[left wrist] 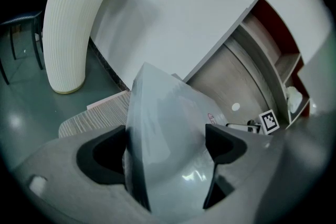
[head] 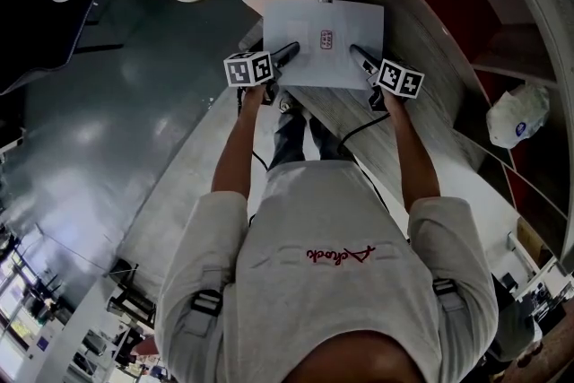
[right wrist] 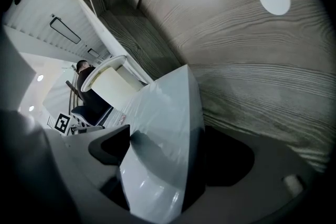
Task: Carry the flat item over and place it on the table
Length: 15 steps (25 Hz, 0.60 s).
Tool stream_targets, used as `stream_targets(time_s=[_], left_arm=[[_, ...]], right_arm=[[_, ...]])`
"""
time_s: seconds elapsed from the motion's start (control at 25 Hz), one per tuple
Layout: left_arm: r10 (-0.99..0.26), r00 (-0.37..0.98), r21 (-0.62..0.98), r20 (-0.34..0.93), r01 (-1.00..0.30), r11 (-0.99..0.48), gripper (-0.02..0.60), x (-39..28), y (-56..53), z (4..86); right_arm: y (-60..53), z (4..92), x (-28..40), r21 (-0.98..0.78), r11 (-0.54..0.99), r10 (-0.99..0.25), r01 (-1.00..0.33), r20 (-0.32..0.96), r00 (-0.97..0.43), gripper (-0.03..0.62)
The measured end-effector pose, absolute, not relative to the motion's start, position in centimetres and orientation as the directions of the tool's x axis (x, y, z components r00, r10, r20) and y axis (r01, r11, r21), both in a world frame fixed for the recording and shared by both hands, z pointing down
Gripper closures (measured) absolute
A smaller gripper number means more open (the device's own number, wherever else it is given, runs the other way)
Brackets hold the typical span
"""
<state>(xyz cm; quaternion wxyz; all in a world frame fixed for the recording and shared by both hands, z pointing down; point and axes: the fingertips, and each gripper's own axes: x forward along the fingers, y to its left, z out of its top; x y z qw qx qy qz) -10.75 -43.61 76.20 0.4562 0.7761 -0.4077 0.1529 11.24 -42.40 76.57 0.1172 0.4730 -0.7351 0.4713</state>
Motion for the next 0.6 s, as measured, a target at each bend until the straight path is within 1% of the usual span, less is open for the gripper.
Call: stream_targets(time_s=[0.16,0.28,0.4,0.52,0.6], left_arm=[[-0.490,0.640,0.589,0.593,-0.759,-0.278,0.081,-10.7,-43.3,75.7],[-0.541,0.610,0.525,0.579,-0.787,-0.326,0.081,-11.7,-42.9,74.8],[-0.567,0.582,0.469,0.582,-0.811,-0.351,0.081,-12.8,-41.8,73.9],[-0.605,0.559,0.419,0.567,-0.828,-0.372,0.081,-14.0,-40.6,72.2],[-0.651,0.548,0.400,0.526,-0.834,-0.379,0.084,-14.6,-40.3,70.3]], right_arm=[[-42.3,75.9,11.3,-0.553,0.137,-0.593,-0.822,0.618,-0.516,0.155],[-42.4,74.5,12.0,-0.502,0.169,-0.626,-0.848,0.610,-0.486,0.157],[-42.6,72.1,13.1,-0.468,0.194,-0.681,-0.862,0.568,-0.462,0.168],[-41.8,69.4,12.9,-0.408,0.258,-0.706,-0.876,0.540,-0.459,0.191],[-41.1,68.0,12.4,-0.368,0.296,-0.717,-0.881,0.525,-0.460,0.222]])
